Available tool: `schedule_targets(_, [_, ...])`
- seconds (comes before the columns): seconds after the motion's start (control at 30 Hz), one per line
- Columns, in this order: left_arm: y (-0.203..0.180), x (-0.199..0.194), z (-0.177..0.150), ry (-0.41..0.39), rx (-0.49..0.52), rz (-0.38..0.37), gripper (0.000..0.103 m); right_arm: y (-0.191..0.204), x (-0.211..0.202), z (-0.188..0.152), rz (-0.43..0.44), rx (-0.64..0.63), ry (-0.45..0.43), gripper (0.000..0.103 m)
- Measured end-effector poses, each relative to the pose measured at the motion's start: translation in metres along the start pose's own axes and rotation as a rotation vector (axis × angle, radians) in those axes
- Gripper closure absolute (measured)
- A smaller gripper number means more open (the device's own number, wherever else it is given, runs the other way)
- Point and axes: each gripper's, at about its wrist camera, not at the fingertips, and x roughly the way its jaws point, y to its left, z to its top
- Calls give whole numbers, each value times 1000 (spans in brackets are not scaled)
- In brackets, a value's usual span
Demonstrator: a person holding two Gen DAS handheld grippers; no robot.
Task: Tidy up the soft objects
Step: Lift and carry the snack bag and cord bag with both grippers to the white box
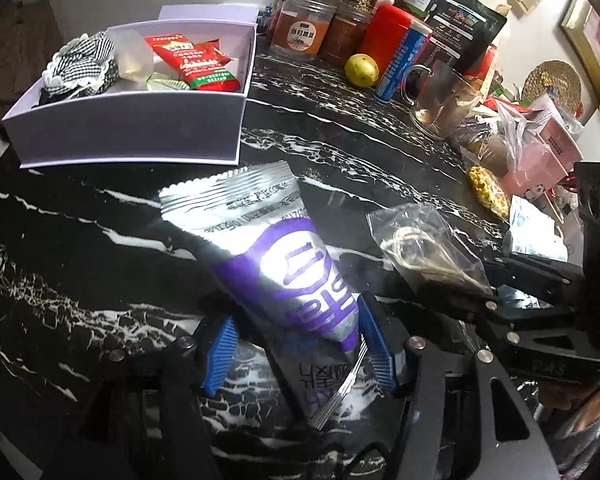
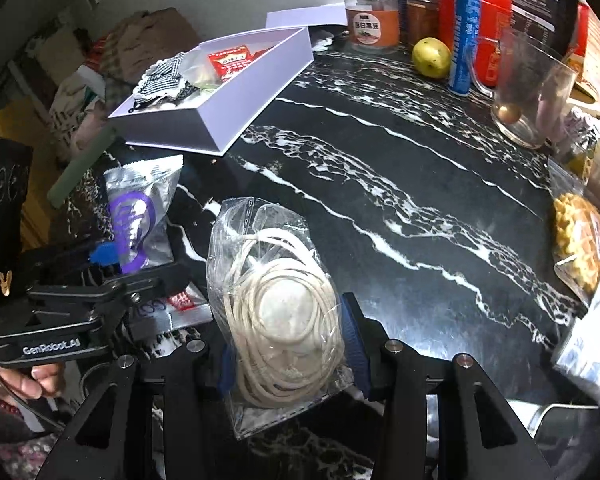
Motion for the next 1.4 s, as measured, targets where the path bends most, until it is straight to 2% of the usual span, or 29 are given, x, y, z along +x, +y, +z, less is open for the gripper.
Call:
schedule_targets(0.13, [2, -1, -2, -27, -2, -12, 47, 0, -1, -2, 2, 0, -10, 58])
schedule_targets(0.23, [2, -1, -2, -32, -2, -3, 55, -1, -1, -4, 13, 4, -22, 58])
schedule_targets(0.3, [5, -2, -3, -37, -22, -10, 56, -1, -2, -5, 27, 0, -35, 58])
schedule_targets(0.47, [6, -5, -4, -39, -43, -2, 57, -5, -4, -8, 63, 15, -67, 58])
schedule_targets(0.87, [1, -34, -2, -92, -22, 12, 57, 5, -27, -4, 99, 6, -152, 59])
schedule_targets(1.2, [1, -74, 14, -182, 0, 38, 57, 21, -51, 12, 131, -43, -225, 59])
schedule_targets(1.4, [-2, -101, 30, -261, 9, 57, 57, 34, -69, 35, 147, -106, -290, 59])
